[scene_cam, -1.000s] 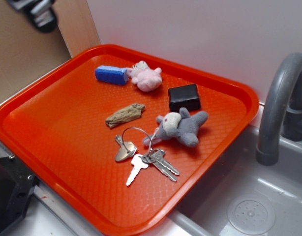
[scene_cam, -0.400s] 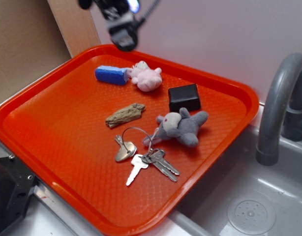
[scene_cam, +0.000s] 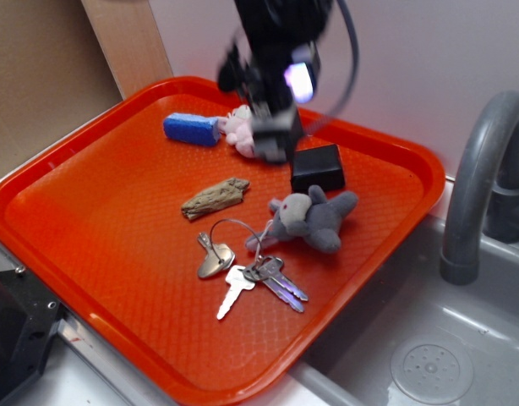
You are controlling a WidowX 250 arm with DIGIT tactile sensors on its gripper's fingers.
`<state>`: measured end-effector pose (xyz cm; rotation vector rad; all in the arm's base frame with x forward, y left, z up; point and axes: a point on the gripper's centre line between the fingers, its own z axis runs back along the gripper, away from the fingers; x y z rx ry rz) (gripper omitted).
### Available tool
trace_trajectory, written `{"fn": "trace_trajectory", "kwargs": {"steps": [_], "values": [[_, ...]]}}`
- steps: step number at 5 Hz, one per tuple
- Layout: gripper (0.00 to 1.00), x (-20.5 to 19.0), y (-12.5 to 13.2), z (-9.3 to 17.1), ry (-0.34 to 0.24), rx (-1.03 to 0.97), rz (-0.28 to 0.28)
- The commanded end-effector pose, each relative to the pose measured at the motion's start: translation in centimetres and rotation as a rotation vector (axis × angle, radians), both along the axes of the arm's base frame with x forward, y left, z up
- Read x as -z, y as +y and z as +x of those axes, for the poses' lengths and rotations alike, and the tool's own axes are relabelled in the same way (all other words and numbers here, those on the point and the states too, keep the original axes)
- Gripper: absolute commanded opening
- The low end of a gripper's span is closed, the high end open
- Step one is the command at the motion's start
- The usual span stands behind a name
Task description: Grab the gray animal.
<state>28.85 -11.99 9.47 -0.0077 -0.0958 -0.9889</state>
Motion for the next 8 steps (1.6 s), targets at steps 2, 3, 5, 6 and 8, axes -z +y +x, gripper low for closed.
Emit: {"fn": "trace_trajectory", "kwargs": {"steps": [2,3,5,6,8], "values": [[1.00,5.4,-3.4,-3.6,0.127,0.031,-0.032],[0.00,6.5,-2.7,-3.9,0.126,-0.043,-0.037],[0.00,5.2,-2.7,-4.5,0.116,-0.103,-0.067],[0.00,0.9,-1.6,-4.1,0.046,-0.192,-0.073],[0.00,-9.0,1.7,-2.5,-0.161,-0.590,-0.052]]}}
